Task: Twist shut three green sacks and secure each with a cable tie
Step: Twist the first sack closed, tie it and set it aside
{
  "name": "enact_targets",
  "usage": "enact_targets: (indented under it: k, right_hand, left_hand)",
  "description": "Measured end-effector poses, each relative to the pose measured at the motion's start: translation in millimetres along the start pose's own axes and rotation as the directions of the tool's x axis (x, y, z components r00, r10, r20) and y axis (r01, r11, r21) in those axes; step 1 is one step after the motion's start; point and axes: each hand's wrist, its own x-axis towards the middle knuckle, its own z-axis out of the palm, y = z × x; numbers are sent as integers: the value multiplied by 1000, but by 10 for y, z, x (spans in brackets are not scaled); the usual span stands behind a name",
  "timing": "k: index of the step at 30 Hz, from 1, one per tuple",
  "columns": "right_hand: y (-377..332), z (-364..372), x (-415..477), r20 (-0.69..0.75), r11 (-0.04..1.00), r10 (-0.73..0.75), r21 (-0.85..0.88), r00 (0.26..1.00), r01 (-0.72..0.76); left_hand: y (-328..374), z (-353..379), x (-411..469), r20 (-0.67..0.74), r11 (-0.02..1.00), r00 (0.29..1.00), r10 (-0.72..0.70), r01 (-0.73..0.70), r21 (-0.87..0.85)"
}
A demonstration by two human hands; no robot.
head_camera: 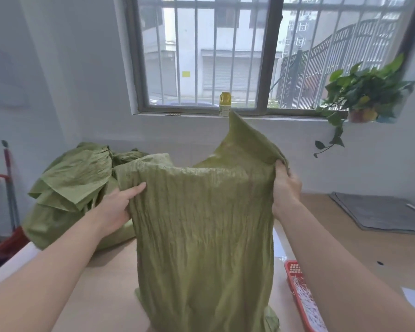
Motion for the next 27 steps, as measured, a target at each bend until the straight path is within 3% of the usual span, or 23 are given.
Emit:
enact_targets:
  k: [5,10,13,18,21,24,27]
  right_hand:
    - [11,28,23,283,992,-6,-117,959,40]
    - [-72,-47,145,241,974,-181,-89,953,208]
    - [21,-118,148,178,981,-141,-104,974,161]
    - [141,-205,153,75,987,-44,-154,996,55]
    - [155,-224,222,60,987,-35,-157,998,44]
    - [157,-241,241,102,980,15,-199,995,6]
    - [167,-247,220,156,966,108,-252,982,-66]
  left_hand:
    - [59,163,126,-87,999,996,32,-29,43]
    - [146,239,165,-270,970,933,238,-240,25]
    - [28,193,177,-272,959,927,257,-210,191]
    - [-34,377,53,-212,979,959,186,-163,120]
    - [17,389,-24,-144,998,990,-8,18,67]
    - [64,403,-144,29,970,983,-179,172,169]
    - [69,494,-163,45,979,989,-143,135,150]
